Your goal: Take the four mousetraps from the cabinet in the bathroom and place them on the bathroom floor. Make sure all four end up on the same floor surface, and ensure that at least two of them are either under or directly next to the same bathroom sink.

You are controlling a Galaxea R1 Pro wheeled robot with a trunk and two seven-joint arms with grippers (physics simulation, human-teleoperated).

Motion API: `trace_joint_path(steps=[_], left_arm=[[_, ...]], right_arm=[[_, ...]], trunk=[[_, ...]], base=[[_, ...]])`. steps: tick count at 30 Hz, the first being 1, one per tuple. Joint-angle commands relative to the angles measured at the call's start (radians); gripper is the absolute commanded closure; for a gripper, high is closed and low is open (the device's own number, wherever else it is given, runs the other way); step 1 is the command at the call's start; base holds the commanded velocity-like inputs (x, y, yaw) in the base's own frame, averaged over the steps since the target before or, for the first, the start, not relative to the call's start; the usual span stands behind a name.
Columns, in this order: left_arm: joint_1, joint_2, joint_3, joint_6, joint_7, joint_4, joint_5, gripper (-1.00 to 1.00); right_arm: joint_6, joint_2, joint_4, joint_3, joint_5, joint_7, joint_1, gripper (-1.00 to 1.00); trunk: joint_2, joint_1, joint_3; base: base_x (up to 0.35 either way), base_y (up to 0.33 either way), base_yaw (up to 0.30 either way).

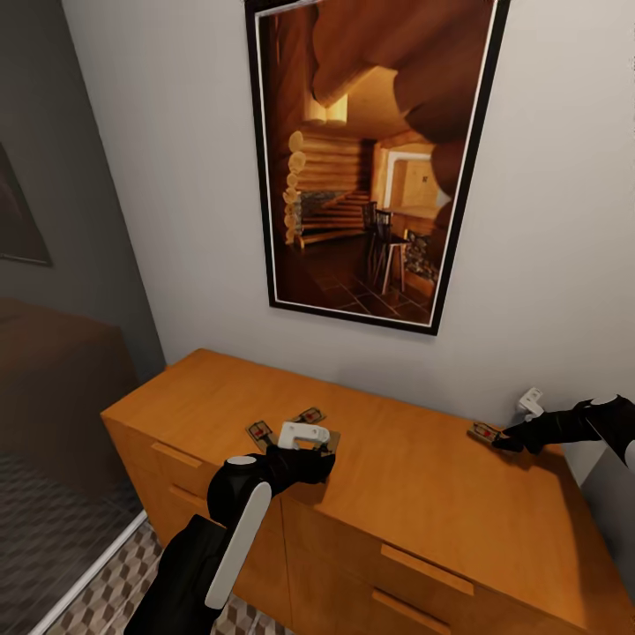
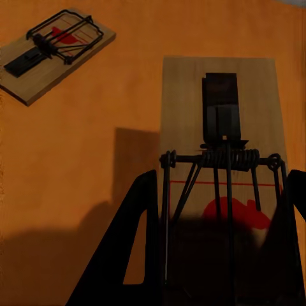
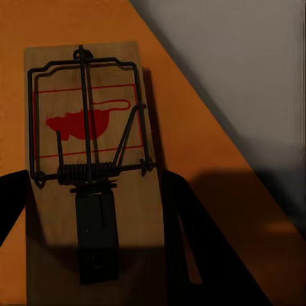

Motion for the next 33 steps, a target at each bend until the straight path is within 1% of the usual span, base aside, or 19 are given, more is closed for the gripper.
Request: trace_joint_path(steps=[1,18,33], left_arm=[[-0.001,0.0,-0.001,0.004,0.01,-0.001,0.009,1.0],[-0.001,0.0,-0.001,0.004,0.007,-0.001,0.01,1.0],[-0.001,0.0,0.0,0.005,0.001,0.0,0.014,1.0]], right_arm=[[0.01,0.0,-0.001,-0.008,0.004,0.007,-0.001,1.0],[0.01,0.0,-0.001,-0.008,0.004,0.007,-0.001,1.0],[0.009,0.0,-0.001,-0.008,0.004,0.007,-0.001,1.0]], trunk=[[0.006,-0.004,0.002],[0.125,-0.069,0.055],[0.125,-0.069,0.055]], base=[[0.0,0.0,0.0],[0.0,0.0,0.0],[0.0,0.0,0.0]])
